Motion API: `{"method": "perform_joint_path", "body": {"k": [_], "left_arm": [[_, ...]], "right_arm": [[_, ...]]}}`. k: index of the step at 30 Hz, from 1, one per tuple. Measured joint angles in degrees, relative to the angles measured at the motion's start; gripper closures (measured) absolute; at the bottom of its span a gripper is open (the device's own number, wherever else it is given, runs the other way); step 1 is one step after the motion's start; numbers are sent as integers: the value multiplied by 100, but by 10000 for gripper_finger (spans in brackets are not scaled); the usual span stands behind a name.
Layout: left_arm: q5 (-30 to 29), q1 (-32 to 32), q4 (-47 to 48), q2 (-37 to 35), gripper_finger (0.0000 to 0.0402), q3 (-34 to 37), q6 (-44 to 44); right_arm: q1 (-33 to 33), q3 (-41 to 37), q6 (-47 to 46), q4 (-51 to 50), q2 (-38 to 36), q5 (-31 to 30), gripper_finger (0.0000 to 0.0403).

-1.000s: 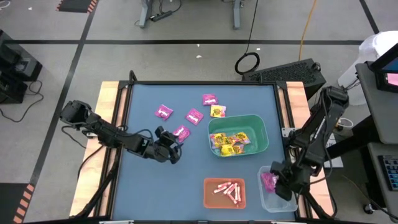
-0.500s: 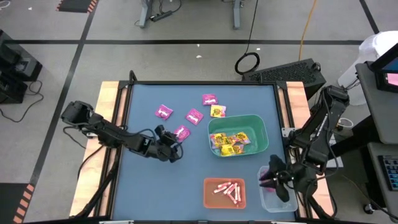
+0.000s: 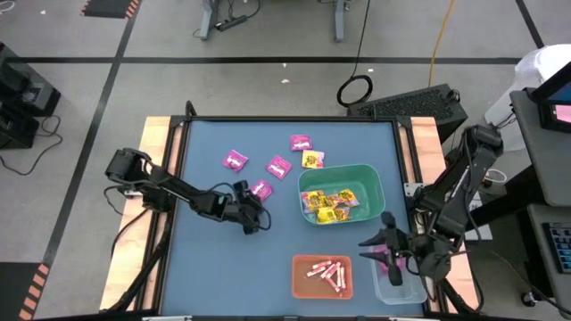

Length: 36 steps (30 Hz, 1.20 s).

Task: Sort candy
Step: Put the purple candy pack into the transparent bin

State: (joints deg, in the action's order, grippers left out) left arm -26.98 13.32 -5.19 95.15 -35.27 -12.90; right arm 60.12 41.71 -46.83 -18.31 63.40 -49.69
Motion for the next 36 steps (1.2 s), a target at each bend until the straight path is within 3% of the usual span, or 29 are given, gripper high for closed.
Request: {"method": "perform_joint_path", "body": {"k": [9, 13, 21, 30, 36], "left_arm": [[546, -477, -31, -2, 203, -18, -48], [546, -640, 45, 0, 252, -20, -159], [168, -651, 168, 9, 389, -9, -154], [189, -290, 202, -332, 398, 17, -335], [-240, 236, 153, -1011, 399, 16, -499]], "right_arm": [[-48, 0, -14, 18, 538, 59, 293], [-48, 0, -32, 61, 594, 169, 293], [-46, 0, 297, 365, 594, 204, 293], [-88, -2, 1021, 912, 592, 135, 293], [-417, -2, 1425, 1094, 598, 124, 293]]}}
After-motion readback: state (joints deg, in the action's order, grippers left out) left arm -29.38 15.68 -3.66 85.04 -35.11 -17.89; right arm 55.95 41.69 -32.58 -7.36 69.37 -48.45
